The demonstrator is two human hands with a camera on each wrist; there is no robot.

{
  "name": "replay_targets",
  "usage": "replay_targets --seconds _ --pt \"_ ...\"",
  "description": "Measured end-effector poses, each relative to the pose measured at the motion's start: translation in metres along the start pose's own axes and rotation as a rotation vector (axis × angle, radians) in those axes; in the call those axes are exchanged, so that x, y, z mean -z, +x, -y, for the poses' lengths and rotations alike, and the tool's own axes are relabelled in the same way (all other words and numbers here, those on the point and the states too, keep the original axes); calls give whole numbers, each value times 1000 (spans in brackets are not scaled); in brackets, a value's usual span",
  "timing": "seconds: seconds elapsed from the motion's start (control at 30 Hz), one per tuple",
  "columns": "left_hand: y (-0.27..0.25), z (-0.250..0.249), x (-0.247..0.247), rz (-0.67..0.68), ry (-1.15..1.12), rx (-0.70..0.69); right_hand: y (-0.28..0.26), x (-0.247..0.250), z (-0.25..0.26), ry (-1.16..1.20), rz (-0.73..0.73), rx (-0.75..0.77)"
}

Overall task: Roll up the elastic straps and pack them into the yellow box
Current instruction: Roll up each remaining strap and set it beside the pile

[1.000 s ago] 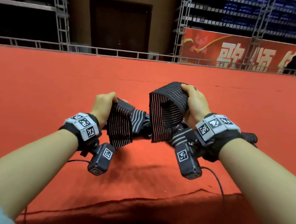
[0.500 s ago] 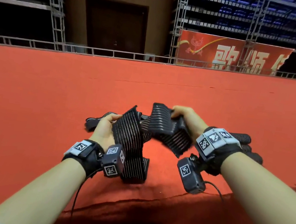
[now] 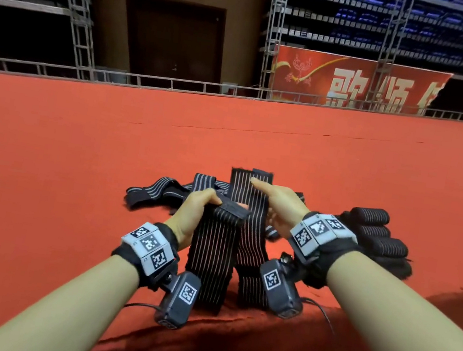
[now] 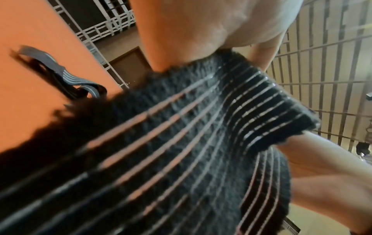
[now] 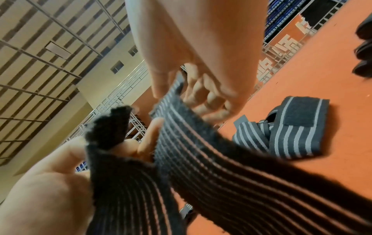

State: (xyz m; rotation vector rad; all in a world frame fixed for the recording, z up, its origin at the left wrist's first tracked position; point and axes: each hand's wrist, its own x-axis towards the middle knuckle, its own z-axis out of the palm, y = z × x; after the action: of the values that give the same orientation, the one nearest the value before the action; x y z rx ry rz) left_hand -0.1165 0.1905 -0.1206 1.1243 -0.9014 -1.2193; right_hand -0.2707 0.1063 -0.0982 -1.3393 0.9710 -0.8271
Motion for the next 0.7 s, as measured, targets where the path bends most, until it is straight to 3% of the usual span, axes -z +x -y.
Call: replay_targets --seconds 0.13,0.27,0.37,0.47,0.53,0.7 --pt "2 0 6 -42 20 -11 1 -1 -3 74 8 109" --pt "-3 -7 11 -95 -59 -40 1 6 -8 49 13 49" --pt "1 -12 20 -151 -140 -88 1 22 -26 -189 -47 -111" --pt "5 -18 30 -206 -156 -106 0 43 -62 -723 -8 -218" --pt "6 -19 34 -215 -152 -105 -1 50 -85 -950 1 -285" --pt "8 -15 38 -200 -150 -117 1 48 -109 -951 -52 -418"
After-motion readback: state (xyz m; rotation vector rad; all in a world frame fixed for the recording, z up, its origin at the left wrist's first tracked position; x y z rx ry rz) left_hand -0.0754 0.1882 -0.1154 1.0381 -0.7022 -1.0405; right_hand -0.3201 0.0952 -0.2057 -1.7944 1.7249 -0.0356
